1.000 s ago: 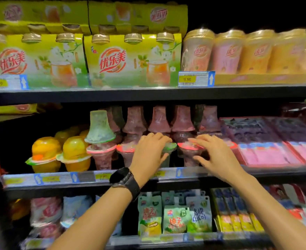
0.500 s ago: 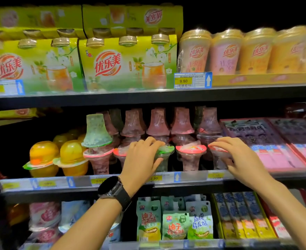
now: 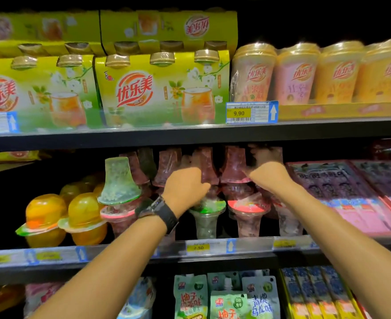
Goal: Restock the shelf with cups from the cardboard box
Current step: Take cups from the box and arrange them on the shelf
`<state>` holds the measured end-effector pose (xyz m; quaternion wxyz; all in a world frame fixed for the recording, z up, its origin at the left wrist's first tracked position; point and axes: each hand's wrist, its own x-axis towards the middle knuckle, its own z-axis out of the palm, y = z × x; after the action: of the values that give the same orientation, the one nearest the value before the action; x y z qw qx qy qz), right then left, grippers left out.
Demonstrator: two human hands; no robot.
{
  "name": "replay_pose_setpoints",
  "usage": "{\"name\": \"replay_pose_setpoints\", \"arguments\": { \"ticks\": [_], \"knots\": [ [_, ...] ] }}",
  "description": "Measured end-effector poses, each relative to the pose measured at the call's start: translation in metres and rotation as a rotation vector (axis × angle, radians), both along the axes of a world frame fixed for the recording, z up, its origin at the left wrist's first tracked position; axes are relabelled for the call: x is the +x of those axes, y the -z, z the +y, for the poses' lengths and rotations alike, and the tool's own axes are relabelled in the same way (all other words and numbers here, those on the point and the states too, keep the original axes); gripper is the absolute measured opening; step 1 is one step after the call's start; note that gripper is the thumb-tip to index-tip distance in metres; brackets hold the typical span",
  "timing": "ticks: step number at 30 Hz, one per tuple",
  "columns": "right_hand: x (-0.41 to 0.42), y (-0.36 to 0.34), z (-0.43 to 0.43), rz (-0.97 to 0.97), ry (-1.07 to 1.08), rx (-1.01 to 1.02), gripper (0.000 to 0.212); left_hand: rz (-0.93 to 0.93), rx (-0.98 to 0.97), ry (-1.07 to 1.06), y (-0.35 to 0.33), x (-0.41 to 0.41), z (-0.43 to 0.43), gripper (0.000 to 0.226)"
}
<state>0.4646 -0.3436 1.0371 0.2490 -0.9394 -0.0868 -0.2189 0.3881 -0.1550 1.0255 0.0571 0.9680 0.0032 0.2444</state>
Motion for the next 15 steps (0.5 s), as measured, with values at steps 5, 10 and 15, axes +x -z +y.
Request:
{"name": "replay_pose_setpoints", "arguments": {
  "ticks": [5, 10, 15],
  "knots": [
    [0.027, -0.016, 0.037, 0.077, -0.046, 0.093, 0.054, 0.033, 0.115, -0.098, -0.020, 0.049, -0.009, 0.039],
    [0.035, -0.013, 0.035, -0.097, -0.028, 0.096, 0.051, -0.040, 0.073, -0.105, -0.021, 0.061, -0.010, 0.029],
    [0.029, -0.010, 0.028, -0.086, -0.008, 0.109, 0.046, -0.063, 0.005, -0.098, -0.018, 0.061, -0.010, 0.034]
  ]
}}
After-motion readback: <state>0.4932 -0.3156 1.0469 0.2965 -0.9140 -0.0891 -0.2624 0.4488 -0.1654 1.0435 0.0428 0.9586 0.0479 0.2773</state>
